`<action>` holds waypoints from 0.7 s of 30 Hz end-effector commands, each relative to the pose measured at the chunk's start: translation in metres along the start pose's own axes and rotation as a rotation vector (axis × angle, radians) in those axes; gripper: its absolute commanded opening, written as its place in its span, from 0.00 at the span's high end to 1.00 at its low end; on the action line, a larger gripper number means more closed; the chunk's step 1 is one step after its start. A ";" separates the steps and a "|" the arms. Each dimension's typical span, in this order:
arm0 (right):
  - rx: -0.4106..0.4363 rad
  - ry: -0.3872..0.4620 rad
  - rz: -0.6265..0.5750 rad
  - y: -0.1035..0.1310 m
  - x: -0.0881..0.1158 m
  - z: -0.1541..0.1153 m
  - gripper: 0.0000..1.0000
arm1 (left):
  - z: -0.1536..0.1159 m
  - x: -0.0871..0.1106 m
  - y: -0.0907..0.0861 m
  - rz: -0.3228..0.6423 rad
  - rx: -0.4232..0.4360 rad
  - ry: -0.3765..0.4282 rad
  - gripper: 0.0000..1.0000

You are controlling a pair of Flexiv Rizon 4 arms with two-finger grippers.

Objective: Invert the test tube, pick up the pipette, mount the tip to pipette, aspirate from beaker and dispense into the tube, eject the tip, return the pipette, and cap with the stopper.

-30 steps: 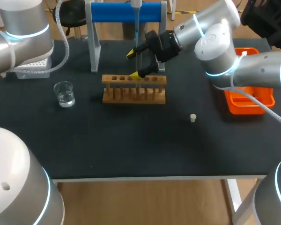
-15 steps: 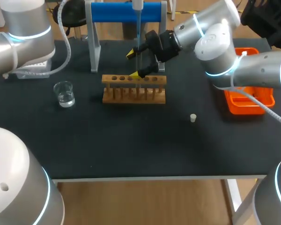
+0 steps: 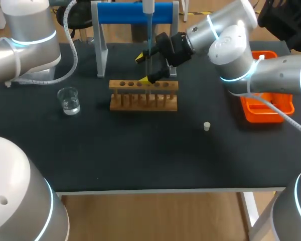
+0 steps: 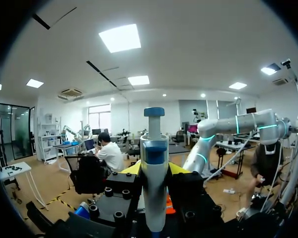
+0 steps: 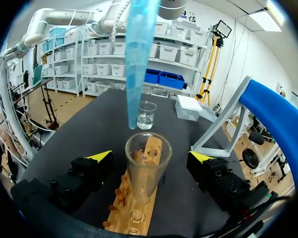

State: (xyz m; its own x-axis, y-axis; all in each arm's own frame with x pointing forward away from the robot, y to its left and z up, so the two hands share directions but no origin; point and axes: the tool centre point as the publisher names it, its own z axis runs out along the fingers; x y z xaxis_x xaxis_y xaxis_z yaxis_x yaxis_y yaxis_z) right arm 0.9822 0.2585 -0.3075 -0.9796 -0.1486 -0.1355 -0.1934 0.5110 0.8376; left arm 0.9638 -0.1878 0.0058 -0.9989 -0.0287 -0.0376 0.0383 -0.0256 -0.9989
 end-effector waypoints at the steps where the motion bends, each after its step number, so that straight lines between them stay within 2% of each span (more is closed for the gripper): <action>1: 0.001 0.007 -0.001 -0.001 -0.002 -0.001 0.00 | 0.000 -0.001 0.004 0.002 0.009 -0.002 1.00; 21: 0.001 0.007 -0.001 -0.001 -0.002 -0.001 0.00 | -0.002 0.002 0.017 -0.013 0.018 -0.003 1.00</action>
State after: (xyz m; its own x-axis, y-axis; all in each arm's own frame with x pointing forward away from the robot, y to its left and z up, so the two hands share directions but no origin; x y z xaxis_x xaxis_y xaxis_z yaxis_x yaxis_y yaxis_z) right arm 0.9822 0.2585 -0.3075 -0.9796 -0.1486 -0.1355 -0.1934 0.5110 0.8376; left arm 0.9634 -0.1865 -0.0073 -0.9993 -0.0296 -0.0232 0.0244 -0.0418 -0.9988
